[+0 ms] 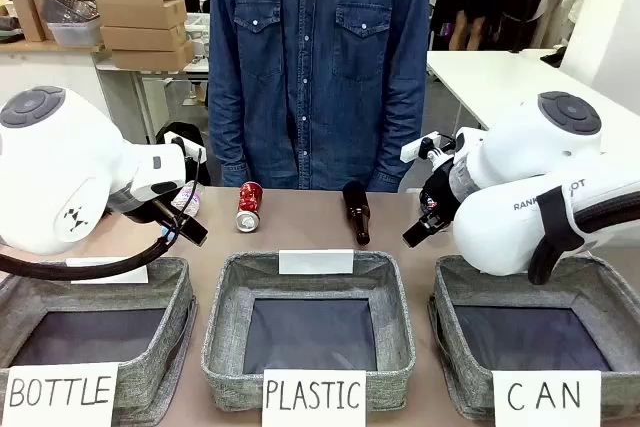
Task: Sort the can waste into the basket.
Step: Pick up the can waste from the table and place it in the right Fabric basket.
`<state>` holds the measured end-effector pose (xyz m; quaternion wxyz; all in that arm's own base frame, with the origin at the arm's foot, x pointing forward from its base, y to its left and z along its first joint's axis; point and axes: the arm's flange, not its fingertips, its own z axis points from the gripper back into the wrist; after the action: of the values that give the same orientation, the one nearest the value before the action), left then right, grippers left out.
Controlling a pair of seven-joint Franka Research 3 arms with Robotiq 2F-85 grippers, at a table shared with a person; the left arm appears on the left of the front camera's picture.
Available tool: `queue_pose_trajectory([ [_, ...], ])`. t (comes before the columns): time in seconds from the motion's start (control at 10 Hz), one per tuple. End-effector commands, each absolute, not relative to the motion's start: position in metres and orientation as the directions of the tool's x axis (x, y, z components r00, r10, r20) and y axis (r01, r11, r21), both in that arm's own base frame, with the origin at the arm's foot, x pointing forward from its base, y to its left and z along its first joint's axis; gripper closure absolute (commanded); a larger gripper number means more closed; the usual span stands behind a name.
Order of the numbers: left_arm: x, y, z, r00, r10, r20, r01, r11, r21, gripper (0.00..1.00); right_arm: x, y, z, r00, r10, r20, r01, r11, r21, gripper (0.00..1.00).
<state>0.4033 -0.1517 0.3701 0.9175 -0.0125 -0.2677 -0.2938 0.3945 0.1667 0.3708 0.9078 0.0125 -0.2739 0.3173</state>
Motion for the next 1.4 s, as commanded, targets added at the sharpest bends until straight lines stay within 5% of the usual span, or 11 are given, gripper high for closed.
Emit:
queue_pose_trajectory([
  [0.0,0.403,-0.152,0.370,0.684,-0.532,0.499,0.546,0.827,0.134,0.00,0.395,0.167,0.371,0.649,0.569,0.505,-0.583,0.798,-0.151,0.00],
  [1.2,0.403,-0.152,0.370,0.684,-0.532,0.499,0.545,0.827,0.134,0.00,0.395,0.167,0.371,0.648,0.570,0.505,-0.583,0.798,-0.152,0.00],
  [1.3,0.393,-0.146,0.393,0.710,-0.574,0.408,0.567,0.809,0.153,0.00,0.388,0.165,0.391,0.717,0.562,0.413,-0.594,0.802,-0.061,0.00],
])
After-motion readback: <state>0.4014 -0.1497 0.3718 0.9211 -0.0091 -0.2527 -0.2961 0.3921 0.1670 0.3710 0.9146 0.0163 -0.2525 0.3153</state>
